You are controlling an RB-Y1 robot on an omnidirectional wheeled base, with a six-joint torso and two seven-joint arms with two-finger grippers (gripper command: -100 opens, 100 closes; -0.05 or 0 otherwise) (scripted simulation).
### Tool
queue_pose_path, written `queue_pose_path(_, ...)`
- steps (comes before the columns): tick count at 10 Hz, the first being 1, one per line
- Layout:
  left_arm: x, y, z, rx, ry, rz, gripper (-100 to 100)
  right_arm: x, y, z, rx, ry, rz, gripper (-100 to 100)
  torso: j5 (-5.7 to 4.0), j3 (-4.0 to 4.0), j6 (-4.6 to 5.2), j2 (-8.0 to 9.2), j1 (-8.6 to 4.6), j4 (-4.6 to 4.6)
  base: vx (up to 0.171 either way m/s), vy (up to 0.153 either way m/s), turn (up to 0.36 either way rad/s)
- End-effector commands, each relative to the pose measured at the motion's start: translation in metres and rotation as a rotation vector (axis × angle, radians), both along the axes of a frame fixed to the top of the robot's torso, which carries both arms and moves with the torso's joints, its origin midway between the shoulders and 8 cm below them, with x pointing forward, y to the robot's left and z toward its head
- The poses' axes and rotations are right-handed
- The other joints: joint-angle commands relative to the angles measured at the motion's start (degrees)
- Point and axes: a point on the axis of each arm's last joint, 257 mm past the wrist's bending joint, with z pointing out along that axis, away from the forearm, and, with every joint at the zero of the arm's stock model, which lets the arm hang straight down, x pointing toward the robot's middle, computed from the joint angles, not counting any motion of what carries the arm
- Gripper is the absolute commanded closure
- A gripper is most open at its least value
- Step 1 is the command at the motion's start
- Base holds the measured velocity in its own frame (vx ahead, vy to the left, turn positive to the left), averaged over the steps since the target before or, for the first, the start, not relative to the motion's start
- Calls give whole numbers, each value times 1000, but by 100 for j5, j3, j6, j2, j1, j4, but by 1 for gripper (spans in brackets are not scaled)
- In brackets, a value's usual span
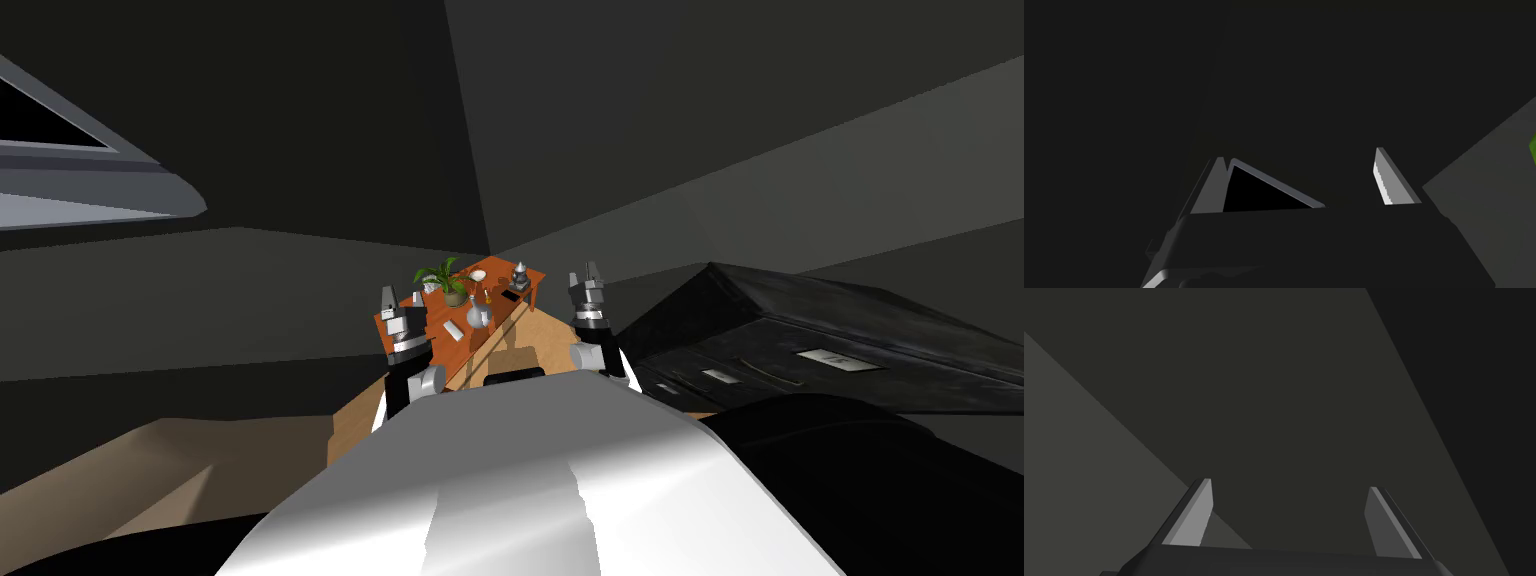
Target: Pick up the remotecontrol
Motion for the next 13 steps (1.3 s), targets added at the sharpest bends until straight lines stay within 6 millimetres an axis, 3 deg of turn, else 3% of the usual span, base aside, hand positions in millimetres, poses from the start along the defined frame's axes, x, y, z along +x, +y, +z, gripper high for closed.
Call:
queue_pose_path(1,6,0,-8,34,28,-9,-100,0,0,0,0,0,0,0,0,0,0,0,0,0,-19,18,-62)
queue_pose_path(5,25,9,-37,101,119,-13,-100,0,0,0,0,0,0,0,5,10,1,17,21,4,-48,50,-85)
queue_pose_path(11,61,44,-102,180,323,13,-100,0,0,0,0,0,0,0,5,10,-2,17,21,4,-59,53,-122)
queue_pose_path(12,61,44,-102,180,323,13,-100,0,0,0,0,0,0,0,5,8,1,13,21,3,-31,37,-60)
queue_pose_path(13,68,55,-119,194,376,23,-100,0,0,0,0,0,0,0,4,6,-1,10,18,3,-40,44,-122)
